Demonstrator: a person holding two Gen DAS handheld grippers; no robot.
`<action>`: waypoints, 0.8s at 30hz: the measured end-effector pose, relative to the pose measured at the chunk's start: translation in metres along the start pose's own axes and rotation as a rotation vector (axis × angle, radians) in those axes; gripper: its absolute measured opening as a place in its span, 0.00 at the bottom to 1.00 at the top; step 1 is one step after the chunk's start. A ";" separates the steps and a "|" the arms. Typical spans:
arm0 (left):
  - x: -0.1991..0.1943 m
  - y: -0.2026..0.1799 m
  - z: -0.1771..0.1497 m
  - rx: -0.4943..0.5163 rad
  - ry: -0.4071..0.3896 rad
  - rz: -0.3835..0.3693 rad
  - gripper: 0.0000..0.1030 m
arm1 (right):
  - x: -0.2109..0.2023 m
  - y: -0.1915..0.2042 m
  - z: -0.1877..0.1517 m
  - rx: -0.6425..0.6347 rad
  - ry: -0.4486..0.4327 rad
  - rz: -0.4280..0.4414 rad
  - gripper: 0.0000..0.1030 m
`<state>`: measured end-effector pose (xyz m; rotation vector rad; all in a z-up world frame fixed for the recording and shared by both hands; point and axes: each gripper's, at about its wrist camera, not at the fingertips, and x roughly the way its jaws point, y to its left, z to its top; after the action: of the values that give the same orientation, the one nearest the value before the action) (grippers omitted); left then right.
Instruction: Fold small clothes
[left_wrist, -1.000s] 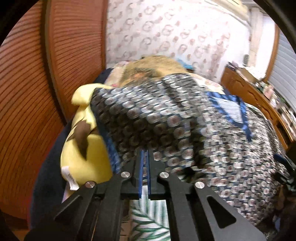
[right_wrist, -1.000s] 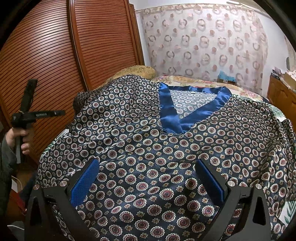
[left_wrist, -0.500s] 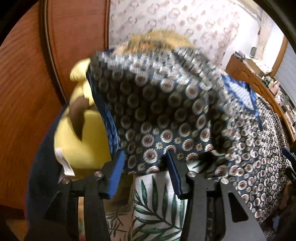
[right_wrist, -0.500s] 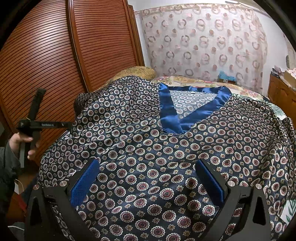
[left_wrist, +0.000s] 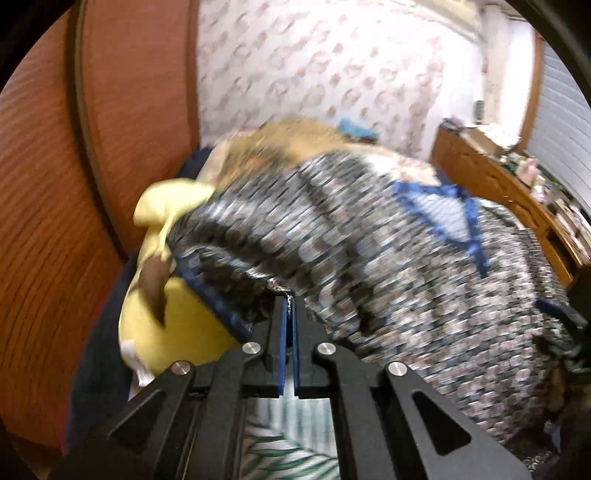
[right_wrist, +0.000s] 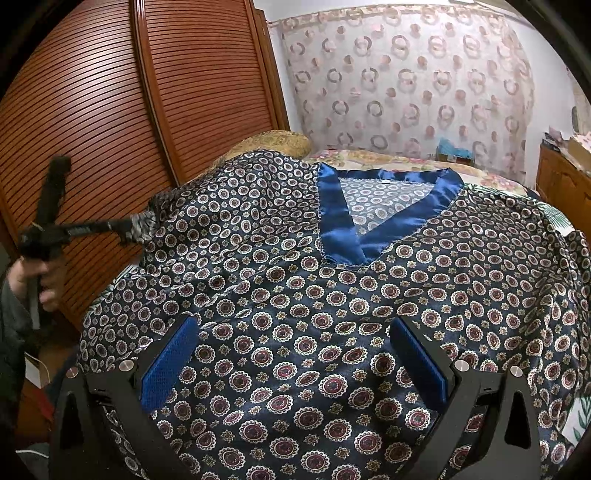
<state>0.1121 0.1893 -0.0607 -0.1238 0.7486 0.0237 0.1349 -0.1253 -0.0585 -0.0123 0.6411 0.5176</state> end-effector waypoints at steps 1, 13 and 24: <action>-0.006 -0.014 0.006 0.027 -0.017 -0.022 0.03 | 0.000 0.000 0.000 -0.001 0.001 0.001 1.00; -0.017 -0.117 0.021 0.219 -0.044 -0.187 0.18 | 0.000 -0.004 0.001 0.014 0.006 0.008 1.00; -0.008 -0.068 -0.014 0.124 0.006 -0.119 0.64 | -0.001 -0.004 0.010 0.006 0.034 0.046 0.99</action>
<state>0.1009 0.1200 -0.0586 -0.0502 0.7453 -0.1359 0.1419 -0.1274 -0.0509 -0.0003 0.6776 0.5607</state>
